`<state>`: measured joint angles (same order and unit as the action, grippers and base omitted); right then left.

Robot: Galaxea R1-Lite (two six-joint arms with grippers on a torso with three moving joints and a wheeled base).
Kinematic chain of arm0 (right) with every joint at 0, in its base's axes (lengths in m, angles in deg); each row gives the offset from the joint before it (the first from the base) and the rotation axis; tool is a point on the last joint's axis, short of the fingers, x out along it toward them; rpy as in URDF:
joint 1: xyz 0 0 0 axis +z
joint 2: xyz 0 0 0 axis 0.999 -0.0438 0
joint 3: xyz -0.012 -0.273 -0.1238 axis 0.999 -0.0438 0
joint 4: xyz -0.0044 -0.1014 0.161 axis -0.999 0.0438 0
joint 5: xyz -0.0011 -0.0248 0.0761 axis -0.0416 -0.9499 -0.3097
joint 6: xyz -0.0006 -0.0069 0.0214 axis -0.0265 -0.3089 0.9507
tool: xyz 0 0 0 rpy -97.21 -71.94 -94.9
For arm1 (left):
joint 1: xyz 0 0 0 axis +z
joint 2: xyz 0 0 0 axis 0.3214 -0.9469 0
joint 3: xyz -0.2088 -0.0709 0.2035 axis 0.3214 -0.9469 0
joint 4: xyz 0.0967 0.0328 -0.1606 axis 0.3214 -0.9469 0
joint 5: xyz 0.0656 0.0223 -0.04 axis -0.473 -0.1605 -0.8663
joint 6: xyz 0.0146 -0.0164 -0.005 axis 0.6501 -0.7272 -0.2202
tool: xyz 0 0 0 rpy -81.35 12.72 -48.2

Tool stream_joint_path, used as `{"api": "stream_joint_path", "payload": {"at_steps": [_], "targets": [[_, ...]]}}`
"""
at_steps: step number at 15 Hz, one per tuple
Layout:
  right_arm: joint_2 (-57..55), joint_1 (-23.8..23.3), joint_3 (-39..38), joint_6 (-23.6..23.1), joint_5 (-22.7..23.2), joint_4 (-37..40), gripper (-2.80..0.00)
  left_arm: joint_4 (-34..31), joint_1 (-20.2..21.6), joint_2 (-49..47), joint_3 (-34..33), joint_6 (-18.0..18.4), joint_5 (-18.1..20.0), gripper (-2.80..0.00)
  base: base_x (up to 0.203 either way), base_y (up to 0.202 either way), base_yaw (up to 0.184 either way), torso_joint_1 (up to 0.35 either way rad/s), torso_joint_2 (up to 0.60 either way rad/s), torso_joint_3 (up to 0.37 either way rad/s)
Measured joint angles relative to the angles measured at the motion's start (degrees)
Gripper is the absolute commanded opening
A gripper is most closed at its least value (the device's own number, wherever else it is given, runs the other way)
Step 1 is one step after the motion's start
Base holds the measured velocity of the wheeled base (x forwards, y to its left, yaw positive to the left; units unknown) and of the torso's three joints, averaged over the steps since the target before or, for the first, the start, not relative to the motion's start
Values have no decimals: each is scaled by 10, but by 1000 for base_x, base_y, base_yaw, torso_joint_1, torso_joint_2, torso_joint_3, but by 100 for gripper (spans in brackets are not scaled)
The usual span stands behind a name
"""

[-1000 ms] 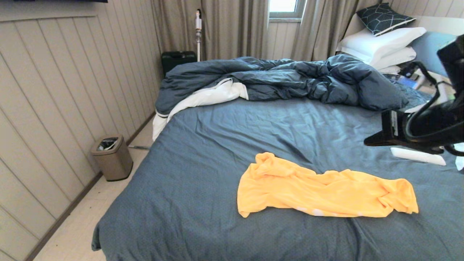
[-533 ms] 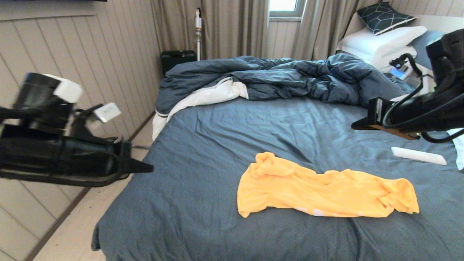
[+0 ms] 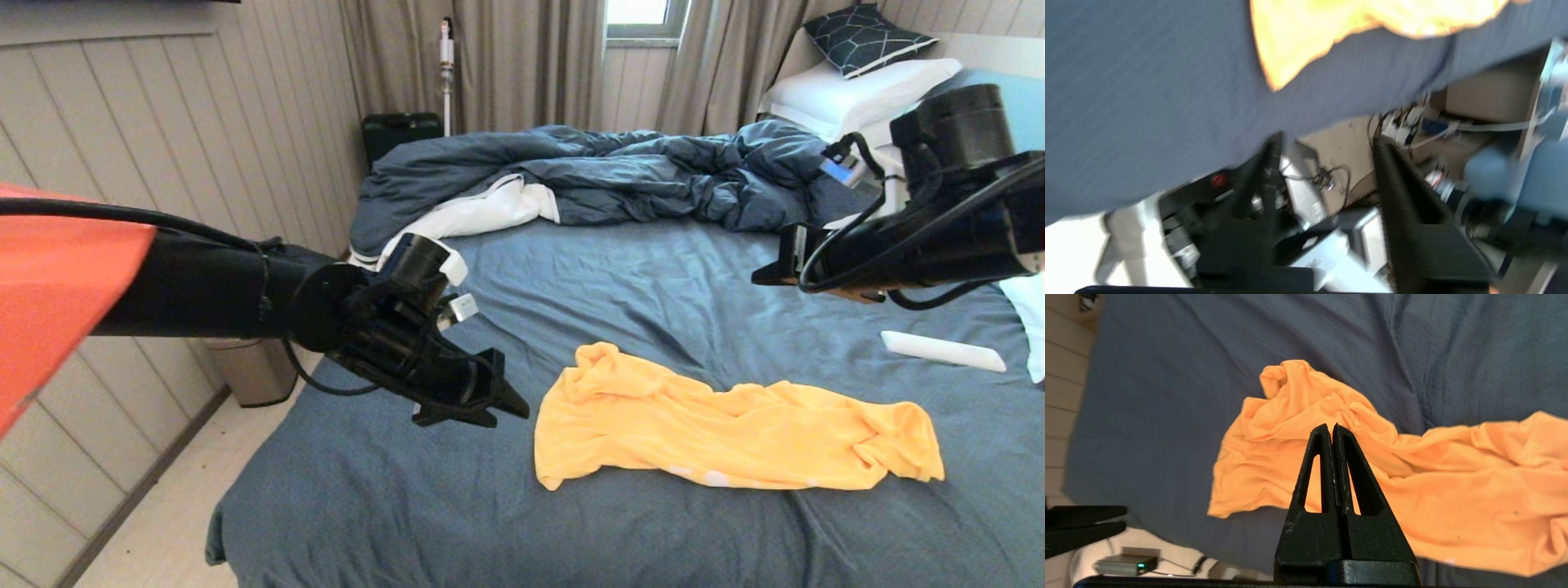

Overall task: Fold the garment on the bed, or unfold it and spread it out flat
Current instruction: Unford the yellow T-shirt

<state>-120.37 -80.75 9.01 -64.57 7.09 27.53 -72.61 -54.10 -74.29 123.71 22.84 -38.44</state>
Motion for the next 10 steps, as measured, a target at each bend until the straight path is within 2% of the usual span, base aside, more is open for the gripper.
{"api": "stream_joint_path", "payload": {"at_steps": [3, 8, 10], "targets": [[-14, -2, 6, -4, 0, -1, -280, 22, -27, -74, 51, -57, -74, 0, 0, 0, 0, 0, 0, 0], [-20, 0, 6, -4, 3, -1, -280, 56, -58, -137, 80, -65, -123, 0, 0, 0, 0, 0, 0, 0], [-21, 0, 5, -4, 3, -1, -280, 58, -62, -163, 107, -65, -156, 0, 0, 0, 0, 0, 0, 0]]}}
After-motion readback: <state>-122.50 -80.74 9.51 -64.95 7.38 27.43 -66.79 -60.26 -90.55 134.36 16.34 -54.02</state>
